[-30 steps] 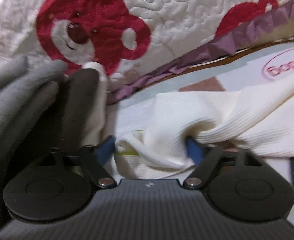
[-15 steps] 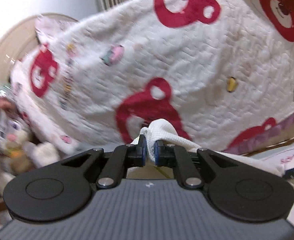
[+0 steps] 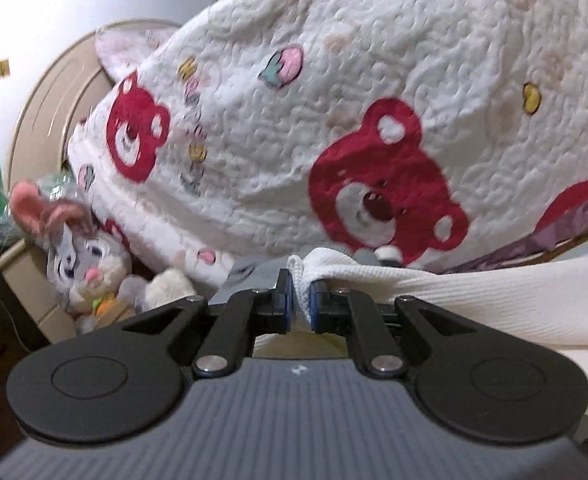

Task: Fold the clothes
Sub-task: 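Grasp the garment edge with the right gripper while the left gripper grasps the sleeve, then open both grippers, releasing the garment onto the mat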

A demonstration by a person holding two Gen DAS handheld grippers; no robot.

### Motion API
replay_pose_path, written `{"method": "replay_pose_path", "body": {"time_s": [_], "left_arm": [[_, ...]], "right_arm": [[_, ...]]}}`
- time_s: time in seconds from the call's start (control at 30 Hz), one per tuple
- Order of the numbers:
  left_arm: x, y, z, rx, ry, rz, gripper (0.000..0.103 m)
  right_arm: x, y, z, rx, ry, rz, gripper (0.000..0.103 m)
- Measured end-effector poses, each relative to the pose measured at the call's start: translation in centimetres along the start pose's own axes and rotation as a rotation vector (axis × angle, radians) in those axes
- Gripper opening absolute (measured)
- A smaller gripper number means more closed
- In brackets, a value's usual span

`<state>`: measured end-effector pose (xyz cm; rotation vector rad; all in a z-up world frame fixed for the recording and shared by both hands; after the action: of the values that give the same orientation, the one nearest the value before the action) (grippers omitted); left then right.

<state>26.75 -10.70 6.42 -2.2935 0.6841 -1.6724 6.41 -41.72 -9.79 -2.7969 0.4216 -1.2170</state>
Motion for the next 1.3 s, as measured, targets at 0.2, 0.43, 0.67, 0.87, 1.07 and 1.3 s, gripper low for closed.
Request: {"method": "replay_pose_path", "body": {"time_s": [0.2, 0.43, 0.67, 0.87, 1.07, 1.3], "left_arm": [[0.0, -1.6, 0.3, -0.036, -0.023, -0.016, 0.010], [1.8, -5.5, 0.9, 0.101, 0.008, 0.008, 0.002], [-1.6, -4.0, -1.1, -0.231, -0.137, -0.179, 0.041], [-7.4, 6.0, -2.0, -0.529, -0.277, -0.179, 0.066], [-12.5, 11.4, 4.2, -0.407, -0.424, -0.220, 0.066], [-14.2, 11.9, 6.6, -0.357, -0.461, -0.363, 0.074]], "right_arm": [[-0.7, 7.5, -1.4, -0.114, 0.028, 0.186, 0.062], [-1.4, 10.7, -0.1, -0.142, 0.011, 0.204, 0.063], [-0.9, 8.8, 0.4, -0.126, 0.017, 0.142, 0.063], [-0.7, 8.7, -0.3, -0.162, 0.032, 0.116, 0.063], [2.0, 9.8, -1.9, -0.181, 0.062, -0.026, 0.063], [6.5, 12.8, 0.3, -0.090, -0.021, -0.014, 0.063]]}}
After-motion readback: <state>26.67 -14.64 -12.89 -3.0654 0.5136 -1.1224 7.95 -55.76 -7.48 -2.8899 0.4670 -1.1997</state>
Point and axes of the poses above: each gripper's, at about its wrist camera, not at the fingertips, and z roughly the way its jaws point, y to its right, x to its top, the point moved 2 cm from there along z, roughly the way its jaws point, and after that the axes turned 4 degrees about x, right-handed, at the moved point
